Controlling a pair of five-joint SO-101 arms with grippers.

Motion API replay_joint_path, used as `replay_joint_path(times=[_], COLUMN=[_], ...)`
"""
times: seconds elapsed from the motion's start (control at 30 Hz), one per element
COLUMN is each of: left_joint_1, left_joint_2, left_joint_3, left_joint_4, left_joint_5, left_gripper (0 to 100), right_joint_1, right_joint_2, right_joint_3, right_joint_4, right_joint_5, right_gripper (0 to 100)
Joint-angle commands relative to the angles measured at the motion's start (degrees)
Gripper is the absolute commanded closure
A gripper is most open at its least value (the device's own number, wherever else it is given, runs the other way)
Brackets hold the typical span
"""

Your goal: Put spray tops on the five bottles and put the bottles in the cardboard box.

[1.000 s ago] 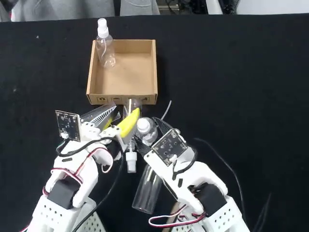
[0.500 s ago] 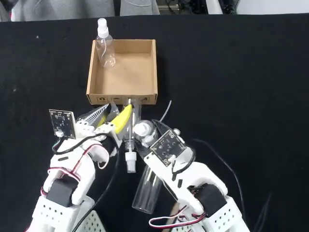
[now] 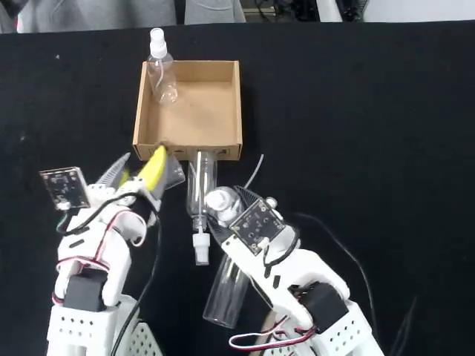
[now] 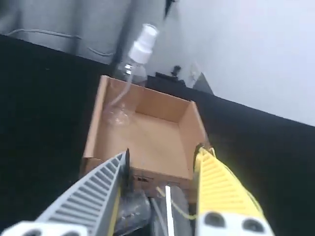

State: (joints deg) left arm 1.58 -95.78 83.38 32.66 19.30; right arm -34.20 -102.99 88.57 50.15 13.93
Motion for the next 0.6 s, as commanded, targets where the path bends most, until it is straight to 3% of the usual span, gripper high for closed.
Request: replay_joint_path(times=[0.0, 0.47, 0.57], left_joint_1=[-3.4, -10.6, -10.6], left_joint_2=[-0.7, -0.7, -0.7], left_joint_3=[1.0, 10.6, 11.0], left_joint_4=[-0.3, -0.4, -0.3], left_joint_5=[-0.7, -1.0, -4.4], left_gripper=[79, 79, 79], right_joint_1=[3.5, 3.5, 3.4], right_joint_2=[-7.3, -7.3, -7.3], right_joint_3=[-0.3, 0.7, 0.7], right_joint_4=[0.2, 0.2, 0.2], right_joint_5=[-0.3, -0.4, -0.4], right_gripper=[93.1, 93.1, 93.1])
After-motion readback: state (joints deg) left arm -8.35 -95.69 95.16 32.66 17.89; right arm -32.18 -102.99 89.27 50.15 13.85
